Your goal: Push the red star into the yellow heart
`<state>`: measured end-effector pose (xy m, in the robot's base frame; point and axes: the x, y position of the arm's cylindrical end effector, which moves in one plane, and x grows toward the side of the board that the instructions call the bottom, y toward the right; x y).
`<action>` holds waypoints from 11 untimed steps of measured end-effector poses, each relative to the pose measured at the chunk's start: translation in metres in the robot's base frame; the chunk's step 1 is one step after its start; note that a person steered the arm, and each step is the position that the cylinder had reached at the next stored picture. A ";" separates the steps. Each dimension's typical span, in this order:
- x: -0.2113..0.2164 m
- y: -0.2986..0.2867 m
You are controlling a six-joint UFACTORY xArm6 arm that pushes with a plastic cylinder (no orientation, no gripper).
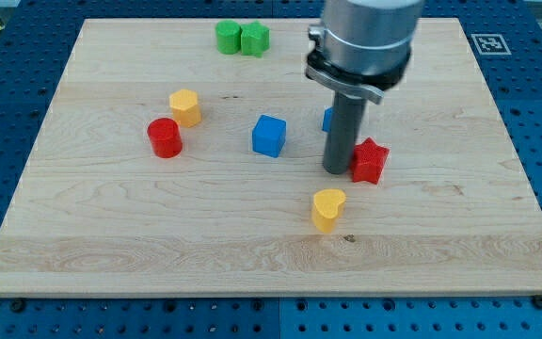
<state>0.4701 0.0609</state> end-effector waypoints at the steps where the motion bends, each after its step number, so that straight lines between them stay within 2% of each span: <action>1: -0.020 0.006; 3: 0.005 0.057; 5: 0.035 0.056; 6: 0.022 0.104; 8: 0.027 0.167; 9: 0.051 0.186; 10: 0.069 0.174; 11: 0.062 0.148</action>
